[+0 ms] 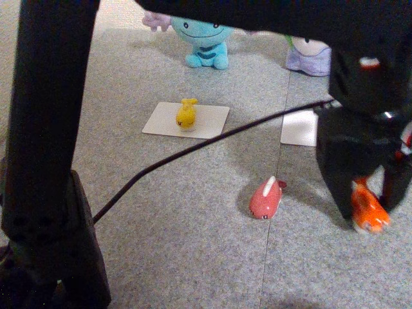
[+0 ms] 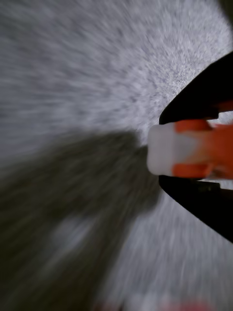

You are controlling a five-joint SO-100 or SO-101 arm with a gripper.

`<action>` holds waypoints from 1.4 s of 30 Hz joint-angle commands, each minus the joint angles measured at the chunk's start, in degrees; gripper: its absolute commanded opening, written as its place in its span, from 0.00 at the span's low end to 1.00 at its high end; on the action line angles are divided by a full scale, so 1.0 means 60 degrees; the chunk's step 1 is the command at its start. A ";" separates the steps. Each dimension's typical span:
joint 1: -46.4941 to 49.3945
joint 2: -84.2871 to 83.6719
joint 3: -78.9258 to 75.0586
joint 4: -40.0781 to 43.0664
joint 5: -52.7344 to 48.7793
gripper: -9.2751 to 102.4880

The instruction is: Wooper wants to eat egg sudhi, and Goomy wants to eat shrimp sushi

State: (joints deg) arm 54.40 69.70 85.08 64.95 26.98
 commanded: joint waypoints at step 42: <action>-0.2666 -0.4277 -0.7163 0.0220 0.3765 0.14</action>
State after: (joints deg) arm 39.02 43.51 45.53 67.76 49.13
